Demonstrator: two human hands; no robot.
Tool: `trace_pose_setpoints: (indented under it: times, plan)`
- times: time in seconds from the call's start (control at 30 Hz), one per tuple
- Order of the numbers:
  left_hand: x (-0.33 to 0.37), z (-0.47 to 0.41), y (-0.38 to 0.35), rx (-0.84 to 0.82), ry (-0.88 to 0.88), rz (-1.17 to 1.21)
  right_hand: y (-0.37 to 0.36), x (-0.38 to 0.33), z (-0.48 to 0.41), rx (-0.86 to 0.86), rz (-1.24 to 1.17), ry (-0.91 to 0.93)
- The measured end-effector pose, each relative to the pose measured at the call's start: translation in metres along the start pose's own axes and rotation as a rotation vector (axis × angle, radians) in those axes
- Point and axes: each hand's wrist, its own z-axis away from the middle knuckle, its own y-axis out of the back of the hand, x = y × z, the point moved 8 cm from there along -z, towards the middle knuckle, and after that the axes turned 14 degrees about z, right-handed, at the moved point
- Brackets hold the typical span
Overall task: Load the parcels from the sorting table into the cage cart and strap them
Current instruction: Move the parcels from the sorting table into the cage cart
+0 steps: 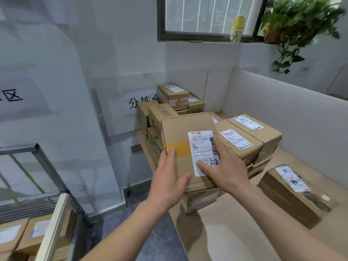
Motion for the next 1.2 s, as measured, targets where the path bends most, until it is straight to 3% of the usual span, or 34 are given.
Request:
trace_pose_setpoints:
  times: [0.27, 0.47, 0.83, 1.2]
  plan:
    - [0.047, 0.059, 0.15, 0.241, -0.23, -0.013, 0.08, -0.127, 0.061, 0.368, -0.192, 0.175]
    - [0.062, 0.111, 0.278, 0.52, -0.284, -0.071, 0.117, -0.248, 0.094, 0.482, -0.321, 0.392]
    - [0.036, 0.23, 0.439, 0.942, -0.154, -0.291, 0.094, -0.445, 0.137, 0.339, -0.559, 0.829]
    - [-0.004, 0.367, 0.493, 1.294, 0.141, -0.469, 0.043, -0.578, 0.223, 0.06, -0.765, 1.24]
